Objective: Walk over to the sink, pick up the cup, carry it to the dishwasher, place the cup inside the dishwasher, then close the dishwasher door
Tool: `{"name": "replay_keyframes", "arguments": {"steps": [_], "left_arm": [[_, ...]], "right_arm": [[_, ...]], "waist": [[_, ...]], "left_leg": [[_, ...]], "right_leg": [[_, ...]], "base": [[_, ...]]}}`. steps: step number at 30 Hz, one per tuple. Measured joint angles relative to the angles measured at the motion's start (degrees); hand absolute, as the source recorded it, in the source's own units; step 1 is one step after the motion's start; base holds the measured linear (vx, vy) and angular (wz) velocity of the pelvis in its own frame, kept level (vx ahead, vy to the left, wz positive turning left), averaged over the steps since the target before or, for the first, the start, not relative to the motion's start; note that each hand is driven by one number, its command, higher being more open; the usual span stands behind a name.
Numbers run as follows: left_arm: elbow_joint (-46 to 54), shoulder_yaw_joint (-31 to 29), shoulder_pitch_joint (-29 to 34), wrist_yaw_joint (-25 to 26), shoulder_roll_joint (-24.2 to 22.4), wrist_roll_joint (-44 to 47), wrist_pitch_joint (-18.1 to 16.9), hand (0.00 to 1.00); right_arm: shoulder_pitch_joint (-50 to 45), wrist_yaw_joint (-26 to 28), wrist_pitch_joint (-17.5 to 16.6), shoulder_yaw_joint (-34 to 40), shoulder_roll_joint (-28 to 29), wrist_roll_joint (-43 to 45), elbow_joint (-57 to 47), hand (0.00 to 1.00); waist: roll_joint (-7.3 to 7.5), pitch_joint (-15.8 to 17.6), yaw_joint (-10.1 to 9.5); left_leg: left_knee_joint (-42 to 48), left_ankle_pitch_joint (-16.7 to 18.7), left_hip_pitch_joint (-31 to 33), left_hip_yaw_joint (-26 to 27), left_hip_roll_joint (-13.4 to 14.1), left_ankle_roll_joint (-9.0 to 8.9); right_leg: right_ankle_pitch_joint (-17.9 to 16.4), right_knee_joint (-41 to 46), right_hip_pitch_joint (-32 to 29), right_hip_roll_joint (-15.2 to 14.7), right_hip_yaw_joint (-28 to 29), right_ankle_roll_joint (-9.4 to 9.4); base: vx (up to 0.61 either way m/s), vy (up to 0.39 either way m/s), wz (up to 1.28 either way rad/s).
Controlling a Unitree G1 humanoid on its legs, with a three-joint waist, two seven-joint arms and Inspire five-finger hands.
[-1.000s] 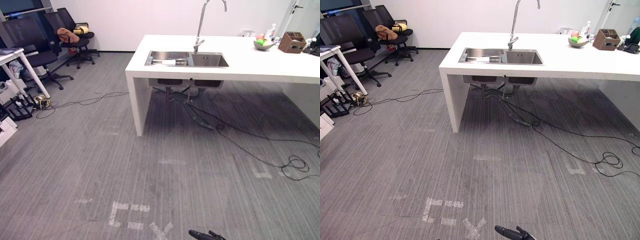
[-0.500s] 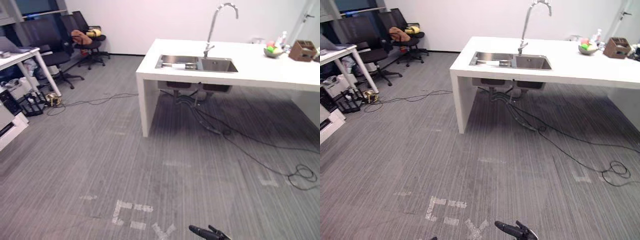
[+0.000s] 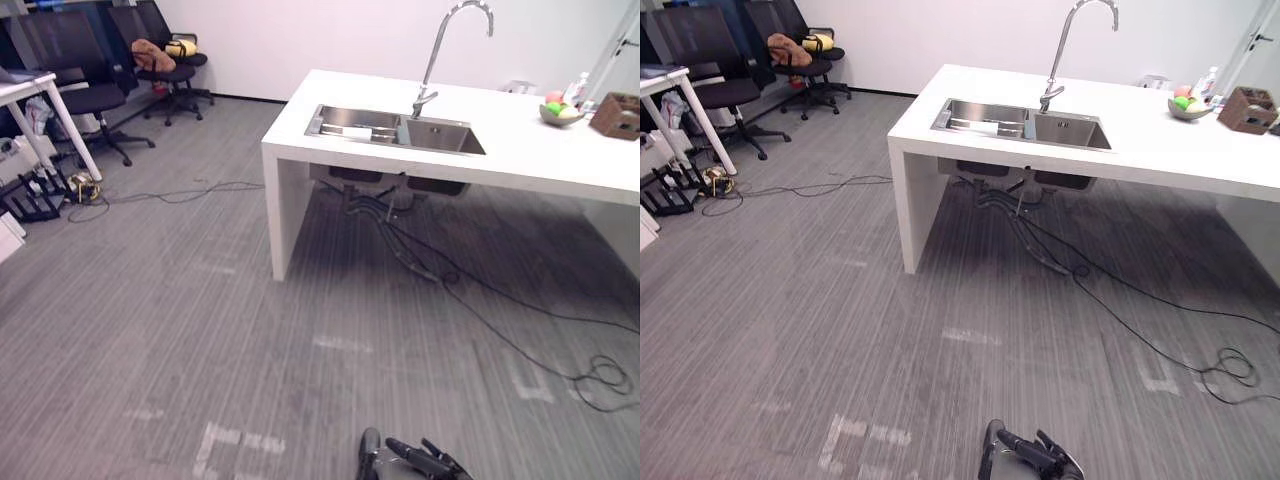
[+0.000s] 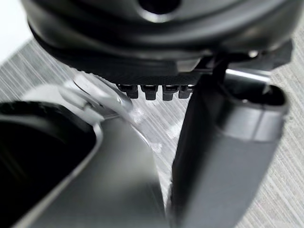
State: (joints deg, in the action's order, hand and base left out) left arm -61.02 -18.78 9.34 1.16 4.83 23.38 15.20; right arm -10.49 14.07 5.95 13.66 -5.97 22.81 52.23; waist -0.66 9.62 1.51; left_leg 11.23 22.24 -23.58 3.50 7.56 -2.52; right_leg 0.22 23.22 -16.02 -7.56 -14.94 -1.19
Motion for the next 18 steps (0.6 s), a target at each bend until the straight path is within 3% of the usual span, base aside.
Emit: {"name": "replay_keyframes", "arguments": {"steps": [1, 2, 4, 5, 6, 7, 9, 11, 12, 14, 15, 16, 17, 18], "left_arm": [[0.2, -0.1, 0.0, 0.0, -0.6, -0.1, -0.1, 1.00], [0.2, 0.0, 0.0, 0.0, -0.8, -0.3, 0.0, 1.00], [0.2, 0.1, 0.0, 0.0, -1.4, -2.8, -0.6, 1.00], [0.4, 0.1, 0.1, 0.0, -1.6, -3.7, -1.1, 1.00], [1.8, 0.1, 0.1, 0.1, -2.6, -6.0, -3.4, 1.00], [5.0, 0.3, 0.4, 0.2, -3.1, -9.4, -6.3, 1.00], [11.8, 4.8, 0.7, 2.0, -2.7, -14.2, -10.8, 1.00], [23.2, 12.7, 0.8, 3.9, -2.2, -16.2, -14.3, 1.00], [31.0, 16.7, 0.6, 4.5, -1.8, -17.4, -16.8, 1.00], [40.0, 20.7, -0.1, 5.5, -1.8, -18.7, -20.7, 1.00], [44.0, 22.8, -0.8, 7.0, -2.3, -19.5, -23.5, 1.00], [46.0, 23.8, -1.1, 8.1, -2.6, -20.3, -24.7, 1.00], [49.6, 25.7, -1.3, 11.1, -2.9, -22.7, -27.9, 1.00], [50.1, 26.8, -2.5, 13.4, -2.5, -25.0, -30.6, 1.00]], "right_arm": [[-0.4, 0.1, 0.4, 1.3, 0.0, 0.1, -0.1, 1.00], [-0.4, 0.0, 0.8, 1.5, -0.2, 0.0, -0.4, 1.00], [-0.2, -0.2, 3.2, 1.5, -0.8, -0.4, -1.5, 1.00], [-0.3, -0.3, 3.5, 1.5, -1.0, -0.5, -1.7, 1.00], [-0.1, -0.7, 4.0, 1.3, -1.4, -0.5, -2.0, 1.00], [0.5, -1.2, 4.4, 0.7, -1.4, -0.4, -1.9, 1.00], [1.0, -2.2, 5.1, -2.9, -1.3, -0.6, -2.0, 1.00], [2.3, -2.6, 5.7, -5.3, -1.5, -0.4, -2.0, 1.00], [4.3, -2.6, 6.2, -7.3, -1.6, -0.4, -1.9, 1.00], [7.1, -2.6, 6.4, -10.1, -1.4, -0.4, -1.9, 1.00], [8.0, -2.5, 6.3, -11.1, -1.3, -0.4, -2.0, 1.00], [8.0, -2.4, 6.2, -11.8, -1.2, -0.4, -2.2, 1.00], [7.7, -1.9, 5.9, -12.4, -0.9, -0.5, -2.3, 1.00], [7.7, -1.9, 5.5, -12.7, -0.1, -0.6, -1.4, 1.00]], "waist": [[-0.85, -0.3, 0.19], [-1.30, -0.7, 0.19], [-2.74, -2.1, 0.77], [-3.09, -2.3, 0.79], [-3.66, -2.4, 0.67], [-3.78, -2.1, 0.18], [-2.40, -1.6, -0.88], [-1.37, -1.2, -2.40], [-0.82, -0.7, -3.26], [0.24, 0.3, -4.07], [-0.02, 0.6, -4.54], [-0.47, 0.4, -4.98], [-1.56, -0.2, -5.63], [-1.87, -0.6, -5.50]], "left_leg": [[3.4, -1.7, 0.5, 0.1, 1.2, 0.75], [5.6, -2.8, 1.3, 0.0, 1.8, 1.60], [18.8, -10.4, 7.0, -2.1, 4.2, 1.10], [23.6, -13.9, 9.2, -2.6, 5.0, -1.26], [34.7, -19.6, 15.2, -2.8, 7.5, -6.27], [44.9, -18.4, 20.1, -1.6, 8.9, -5.40], [51.9, -14.5, 26.4, -0.4, 7.7, -4.83], [49.1, -10.4, 34.7, 2.5, 4.9, -2.97], [42.6, -8.5, 39.1, 5.3, 2.9, -0.54], [27.7, -9.2, 42.3, 9.8, 0.0, 1.11], [15.6, -13.6, 42.6, 11.6, -0.8, 0.36], [9.3, -16.5, 42.2, 11.7, -0.9, -0.19], [2.7, -19.3, 42.4, 11.6, 0.4, -0.58], [7.4, -24.9, 43.0, 10.8, 0.4, 2.04]], "right_leg": [[-3.2, 4.4, -0.3, -0.1, -1.0, 2.61], [-4.8, 5.8, -0.2, 0.1, -1.5, 2.81], [-10.9, 7.4, 2.2, 1.6, -2.9, 3.31], [-12.1, 6.6, 3.4, 2.3, -3.2, 3.22], [-13.0, 3.6, 6.9, 4.4, -3.8, 3.57], [-12.8, -0.8, 11.9, 6.5, -3.6, 4.60], [-12.2, -7.5, 19.4, 7.7, -2.8, 4.82], [-11.8, -12.2, 23.7, 7.6, -1.7, 4.47], [-11.7, -14.2, 25.4, 7.0, 0.1, 4.21], [-11.8, -15.8, 27.9, 4.9, 3.5, 3.99], [-12.0, -17.1, 30.6, 4.2, 5.9, 3.30], [-12.7, -18.0, 32.1, 4.3, 7.4, 2.28], [-16.4, -19.6, 35.5, 5.2, 10.2, 1.05], [-18.9, -19.4, 37.7, 4.7, 11.3, 0.91]], "base": [[0.66, -0.363, 0.35], [0.79, -0.455, 0.25], [0.73, -0.410, 0.15], [0.64, -0.295, 0.15], [0.61, -0.235, 0.00], [0.60, -0.208, -0.09], [0.55, -0.158, -0.22], [0.50, -0.099, -0.37], [0.52, 0.018, -0.84], [0.59, 0.111, -1.03], [0.43, 0.128, -0.96], [0.68, 0.281, -1.24], [0.47, 0.250, -0.90], [0.68, 0.390, -0.77]]}}
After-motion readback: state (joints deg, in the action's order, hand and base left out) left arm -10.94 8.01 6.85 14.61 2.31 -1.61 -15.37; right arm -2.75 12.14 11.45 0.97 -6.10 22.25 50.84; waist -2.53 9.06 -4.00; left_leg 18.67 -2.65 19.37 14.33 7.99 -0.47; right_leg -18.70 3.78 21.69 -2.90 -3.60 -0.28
